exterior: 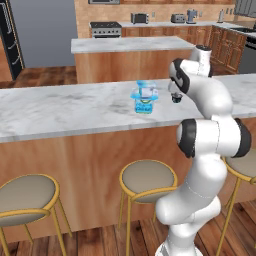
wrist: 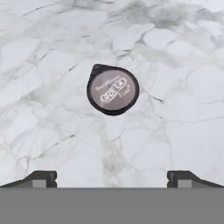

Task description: Stack the yogurt containers by placing the smaller containers on top of the larger containers.

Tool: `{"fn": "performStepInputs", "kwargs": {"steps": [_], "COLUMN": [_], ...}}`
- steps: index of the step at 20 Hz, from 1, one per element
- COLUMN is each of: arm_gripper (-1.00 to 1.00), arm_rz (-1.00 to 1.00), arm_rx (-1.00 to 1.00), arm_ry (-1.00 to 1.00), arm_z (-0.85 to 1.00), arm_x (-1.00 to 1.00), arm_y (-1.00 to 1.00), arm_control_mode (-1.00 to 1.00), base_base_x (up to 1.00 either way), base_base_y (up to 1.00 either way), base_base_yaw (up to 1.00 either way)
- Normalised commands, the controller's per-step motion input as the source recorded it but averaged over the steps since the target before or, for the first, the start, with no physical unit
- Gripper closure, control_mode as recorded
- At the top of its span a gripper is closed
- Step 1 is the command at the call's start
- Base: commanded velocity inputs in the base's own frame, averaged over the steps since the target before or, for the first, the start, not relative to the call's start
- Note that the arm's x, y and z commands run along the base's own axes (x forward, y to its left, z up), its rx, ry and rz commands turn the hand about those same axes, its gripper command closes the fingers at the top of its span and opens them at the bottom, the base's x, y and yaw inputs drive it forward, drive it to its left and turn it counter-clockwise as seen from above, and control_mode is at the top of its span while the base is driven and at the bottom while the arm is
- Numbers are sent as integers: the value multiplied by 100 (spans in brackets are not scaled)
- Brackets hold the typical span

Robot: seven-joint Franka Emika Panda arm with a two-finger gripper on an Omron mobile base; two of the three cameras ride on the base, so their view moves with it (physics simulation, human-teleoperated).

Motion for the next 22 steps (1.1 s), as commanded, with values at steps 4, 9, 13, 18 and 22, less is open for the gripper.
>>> {"fn": "performStepInputs", "kwargs": {"steps": [4,9,13,18,22], "arm_gripper": [-100,-100,-100,-100,-100], "arm_rz": [2,3,3,3,3], "arm_rx": [0,0,0,0,0], "arm_ry": [0,0,0,-1,0], "arm_z": [-8,-8,-6,-6,-4], "arm_x": [13,13,16,18,21], "arm_y": [0,0,0,0,0], "arm_control_mode": [-100,-100,-100,-100,-100], "base_base_x": [0,0,0,0,0], "base_base_y": [0,0,0,0,0], "base_base_yaw": [0,0,0,0,0]}}
